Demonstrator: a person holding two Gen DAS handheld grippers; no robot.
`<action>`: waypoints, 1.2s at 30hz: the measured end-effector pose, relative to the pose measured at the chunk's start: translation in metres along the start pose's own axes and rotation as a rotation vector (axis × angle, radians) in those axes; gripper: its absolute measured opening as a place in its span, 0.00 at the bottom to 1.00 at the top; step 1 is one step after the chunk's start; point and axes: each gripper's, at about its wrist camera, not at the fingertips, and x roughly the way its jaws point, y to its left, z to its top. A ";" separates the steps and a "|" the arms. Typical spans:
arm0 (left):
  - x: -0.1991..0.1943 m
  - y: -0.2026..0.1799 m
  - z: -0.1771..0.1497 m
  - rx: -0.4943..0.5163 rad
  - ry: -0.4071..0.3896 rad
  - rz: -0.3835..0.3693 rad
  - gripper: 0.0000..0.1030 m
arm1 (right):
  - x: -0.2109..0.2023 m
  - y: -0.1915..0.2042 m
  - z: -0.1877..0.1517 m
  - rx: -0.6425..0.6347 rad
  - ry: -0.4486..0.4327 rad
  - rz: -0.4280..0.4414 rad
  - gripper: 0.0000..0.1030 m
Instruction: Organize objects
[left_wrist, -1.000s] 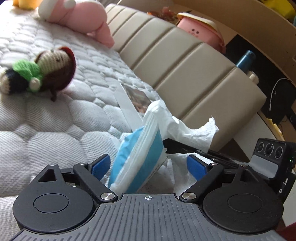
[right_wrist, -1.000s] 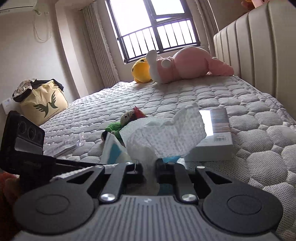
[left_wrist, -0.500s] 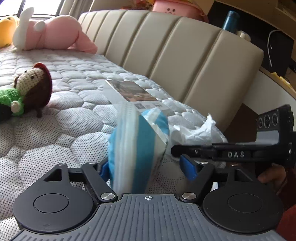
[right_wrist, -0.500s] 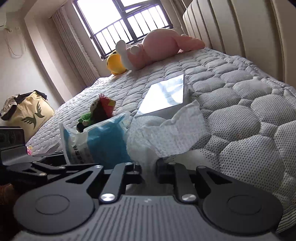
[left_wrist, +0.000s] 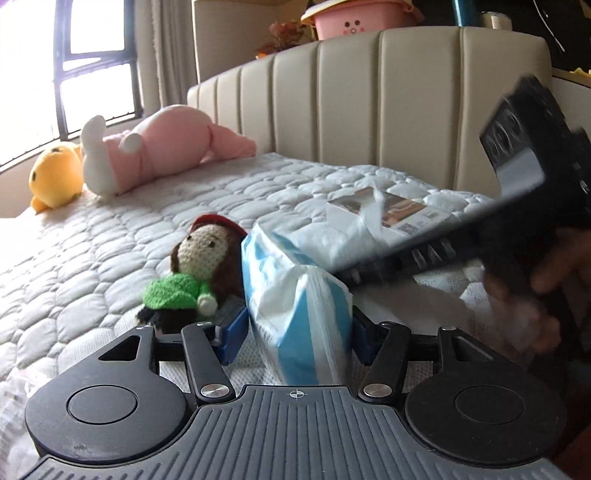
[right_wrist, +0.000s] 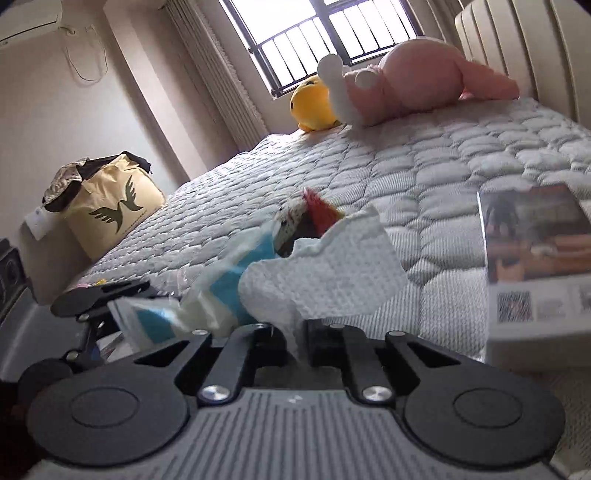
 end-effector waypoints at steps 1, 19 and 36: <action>-0.001 -0.004 -0.003 -0.009 -0.012 -0.005 0.61 | -0.003 0.001 0.005 -0.014 -0.015 -0.026 0.10; 0.002 -0.048 -0.013 -0.072 -0.084 0.018 0.87 | -0.003 0.021 0.021 -0.077 0.093 0.110 0.10; 0.027 0.038 -0.038 -0.978 -0.015 -0.386 0.92 | -0.035 -0.038 -0.033 0.020 0.094 -0.056 0.11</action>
